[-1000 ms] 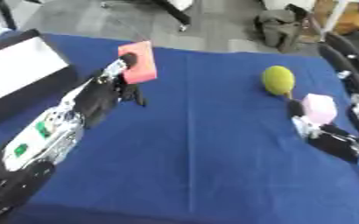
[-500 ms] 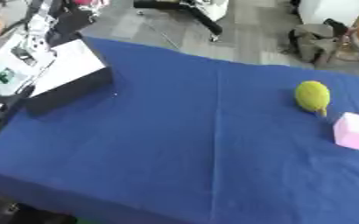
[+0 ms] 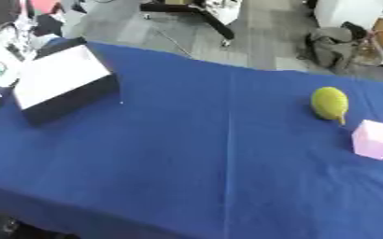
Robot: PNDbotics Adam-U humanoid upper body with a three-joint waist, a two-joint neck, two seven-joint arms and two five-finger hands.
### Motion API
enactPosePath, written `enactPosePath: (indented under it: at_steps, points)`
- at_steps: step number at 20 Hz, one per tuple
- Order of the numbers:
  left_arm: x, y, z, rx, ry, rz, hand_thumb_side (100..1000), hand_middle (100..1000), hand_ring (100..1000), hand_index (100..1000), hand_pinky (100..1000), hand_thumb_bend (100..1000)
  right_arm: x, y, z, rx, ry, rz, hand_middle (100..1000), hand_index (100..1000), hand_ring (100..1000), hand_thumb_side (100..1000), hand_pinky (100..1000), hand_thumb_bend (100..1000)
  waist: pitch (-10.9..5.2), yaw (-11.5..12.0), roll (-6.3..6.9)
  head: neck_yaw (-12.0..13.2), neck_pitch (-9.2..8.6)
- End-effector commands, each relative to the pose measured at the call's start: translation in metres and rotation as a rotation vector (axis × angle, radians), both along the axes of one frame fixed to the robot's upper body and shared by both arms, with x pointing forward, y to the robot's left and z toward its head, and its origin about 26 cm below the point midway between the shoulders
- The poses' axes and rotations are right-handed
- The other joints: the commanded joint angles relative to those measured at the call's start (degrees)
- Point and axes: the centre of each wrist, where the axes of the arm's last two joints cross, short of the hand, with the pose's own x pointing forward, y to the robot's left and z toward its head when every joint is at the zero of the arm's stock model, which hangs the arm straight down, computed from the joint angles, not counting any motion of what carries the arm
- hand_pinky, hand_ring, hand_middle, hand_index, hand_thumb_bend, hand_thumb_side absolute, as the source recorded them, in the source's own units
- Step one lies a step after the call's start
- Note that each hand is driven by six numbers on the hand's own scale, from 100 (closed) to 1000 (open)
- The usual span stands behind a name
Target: Pick up the objects with one hand, pass them to the other hand, and then place them into the box on the other side of the table.
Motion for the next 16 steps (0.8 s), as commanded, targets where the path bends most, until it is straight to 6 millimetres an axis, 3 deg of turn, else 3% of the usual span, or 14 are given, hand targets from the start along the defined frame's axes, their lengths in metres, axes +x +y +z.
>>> enactPosePath:
  at_steps: [1, 5, 8, 10, 12, 16]
  points:
    - [0.002, 0.013, -0.007, 0.047, 0.061, 0.058, 100, 292, 441, 514, 564, 237, -0.001, 0.0, 0.007, -0.01, -0.02, 0.027, 999, 1000, 916, 169, 930, 100, -0.63, -0.15, 0.07, -0.11, -0.13]
    - [0.0, 0.017, -0.028, 0.111, 0.17, 0.089, 107, 333, 461, 556, 583, 342, -0.002, 0.001, 0.006, -0.009, -0.013, 0.065, 1000, 1000, 919, 167, 933, 100, -0.65, -0.29, 0.01, -0.13, -0.13]
    - [-0.001, 0.02, -0.038, 0.127, 0.254, 0.106, 164, 483, 534, 720, 648, 430, -0.002, 0.001, 0.006, -0.008, -0.007, 0.079, 1000, 1000, 919, 171, 934, 100, -0.63, -0.33, 0.0, -0.09, -0.13]
    - [-0.002, 0.022, -0.041, 0.119, 0.308, 0.112, 192, 543, 583, 772, 682, 496, -0.002, 0.0, 0.006, -0.007, -0.005, 0.081, 1000, 1000, 918, 177, 933, 100, -0.6, -0.34, 0.01, -0.05, -0.13]
    - [-0.003, 0.023, -0.043, 0.111, 0.357, 0.112, 335, 642, 668, 824, 734, 567, -0.002, 0.0, 0.006, -0.006, -0.001, 0.082, 1000, 1000, 918, 188, 933, 100, -0.53, -0.37, 0.03, 0.01, -0.13]
    - [-0.003, 0.025, -0.039, 0.117, 0.388, 0.12, 617, 743, 757, 872, 789, 679, -0.001, 0.001, 0.006, -0.005, 0.003, 0.083, 1000, 1000, 917, 192, 933, 100, -0.44, -0.38, 0.07, 0.02, -0.13]
